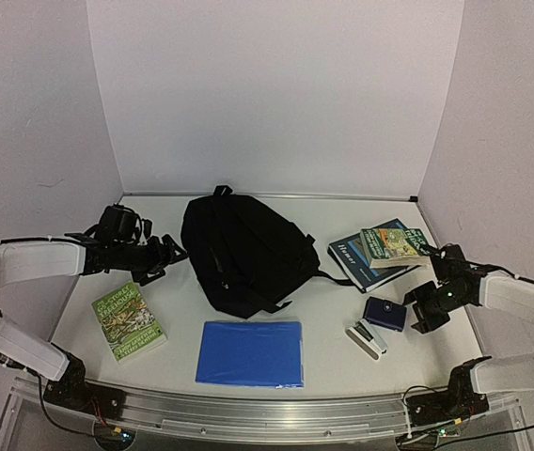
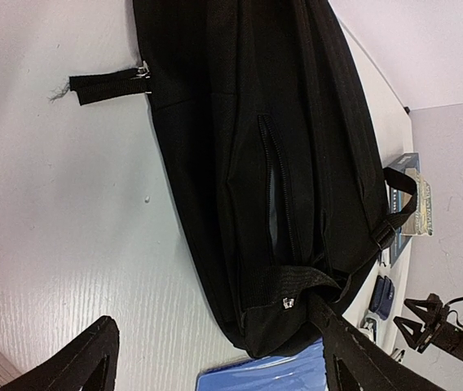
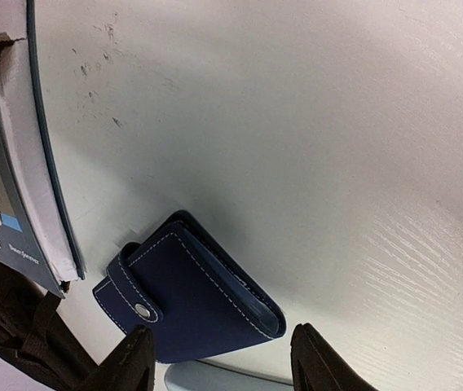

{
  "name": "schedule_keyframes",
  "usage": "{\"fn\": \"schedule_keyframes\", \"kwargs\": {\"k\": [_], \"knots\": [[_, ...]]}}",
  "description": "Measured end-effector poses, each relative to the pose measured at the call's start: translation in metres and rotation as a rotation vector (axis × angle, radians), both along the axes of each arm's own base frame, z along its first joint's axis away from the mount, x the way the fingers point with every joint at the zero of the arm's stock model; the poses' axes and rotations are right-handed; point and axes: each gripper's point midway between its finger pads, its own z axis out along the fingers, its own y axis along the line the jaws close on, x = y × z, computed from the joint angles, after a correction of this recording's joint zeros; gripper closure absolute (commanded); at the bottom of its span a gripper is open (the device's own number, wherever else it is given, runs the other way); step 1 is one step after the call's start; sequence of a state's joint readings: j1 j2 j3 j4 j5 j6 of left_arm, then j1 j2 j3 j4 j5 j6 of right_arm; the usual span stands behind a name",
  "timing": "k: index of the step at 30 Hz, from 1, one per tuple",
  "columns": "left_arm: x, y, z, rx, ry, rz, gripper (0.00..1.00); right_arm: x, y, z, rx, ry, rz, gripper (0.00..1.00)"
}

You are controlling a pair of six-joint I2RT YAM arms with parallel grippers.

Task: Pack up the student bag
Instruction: Pick up the personal item from the center of the board.

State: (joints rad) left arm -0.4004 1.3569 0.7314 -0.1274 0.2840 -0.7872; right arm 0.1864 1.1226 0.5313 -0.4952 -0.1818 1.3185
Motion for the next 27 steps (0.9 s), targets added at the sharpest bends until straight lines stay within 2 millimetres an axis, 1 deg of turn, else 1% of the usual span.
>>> {"fn": "schedule_keyframes", "kwargs": {"k": [5, 10, 15, 19, 24, 27], "knots": [[-0.001, 0.0, -0.002, -0.005, 0.003, 0.004, 0.13, 0.006, 0.002, 0.002, -0.004, -0.004, 0.027, 0.47], [0.001, -0.001, 0.001, -0.017, -0.005, 0.011, 0.13, 0.009, 0.009, -0.007, 0.016, 0.027, 0.063, 0.48], [0.001, -0.001, 0.001, -0.02, -0.002, 0.014, 0.13, 0.011, 0.014, -0.006, 0.039, 0.021, 0.079, 0.41], [0.0, -0.001, 0.0, -0.024, -0.001, 0.012, 0.13, 0.012, 0.017, -0.007, 0.05, 0.009, 0.089, 0.4], [0.002, -0.003, 0.0, -0.031, -0.006, 0.007, 0.13, 0.008, 0.022, -0.016, 0.056, 0.03, 0.108, 0.4], [0.002, -0.003, 0.0, -0.032, -0.009, 0.007, 0.13, 0.009, 0.024, -0.017, 0.056, 0.03, 0.115, 0.41]]}}
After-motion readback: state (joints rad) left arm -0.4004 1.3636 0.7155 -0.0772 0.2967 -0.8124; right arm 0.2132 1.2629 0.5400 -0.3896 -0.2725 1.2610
